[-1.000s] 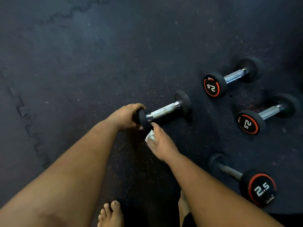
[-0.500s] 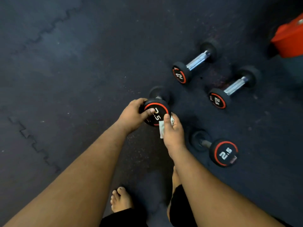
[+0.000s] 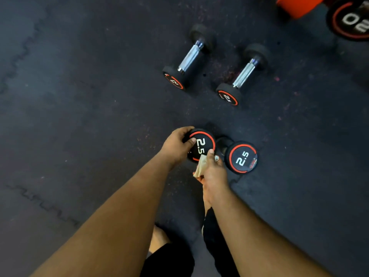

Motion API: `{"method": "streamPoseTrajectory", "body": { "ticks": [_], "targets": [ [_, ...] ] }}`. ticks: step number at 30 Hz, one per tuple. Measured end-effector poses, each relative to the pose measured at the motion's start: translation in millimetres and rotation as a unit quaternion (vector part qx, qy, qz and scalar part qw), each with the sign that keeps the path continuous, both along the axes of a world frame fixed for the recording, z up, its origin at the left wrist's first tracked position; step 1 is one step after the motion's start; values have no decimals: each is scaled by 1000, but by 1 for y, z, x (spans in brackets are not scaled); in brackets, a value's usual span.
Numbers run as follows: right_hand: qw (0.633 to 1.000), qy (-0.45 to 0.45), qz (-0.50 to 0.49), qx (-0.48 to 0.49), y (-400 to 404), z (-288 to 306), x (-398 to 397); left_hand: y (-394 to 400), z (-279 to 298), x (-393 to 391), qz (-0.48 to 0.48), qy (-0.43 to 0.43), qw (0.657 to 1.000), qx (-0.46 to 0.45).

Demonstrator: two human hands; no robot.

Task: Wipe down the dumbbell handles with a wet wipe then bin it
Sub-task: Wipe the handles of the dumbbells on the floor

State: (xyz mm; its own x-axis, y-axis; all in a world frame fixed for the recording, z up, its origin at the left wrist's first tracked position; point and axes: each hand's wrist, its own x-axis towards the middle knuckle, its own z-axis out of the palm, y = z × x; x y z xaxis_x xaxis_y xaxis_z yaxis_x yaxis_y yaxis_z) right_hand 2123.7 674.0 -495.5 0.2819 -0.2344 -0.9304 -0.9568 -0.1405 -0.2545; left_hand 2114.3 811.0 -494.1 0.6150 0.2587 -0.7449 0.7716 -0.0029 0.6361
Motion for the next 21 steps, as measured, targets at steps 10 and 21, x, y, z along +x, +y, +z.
{"method": "streamPoseTrajectory", "body": {
  "ticks": [10,21],
  "targets": [
    [994,55,89,-5,5,26,6,3,28,1,-64,82,992,74],
    [976,-175,80,-98,54,109,18,56,95,12,-50,59,997,5]
  ]
}}
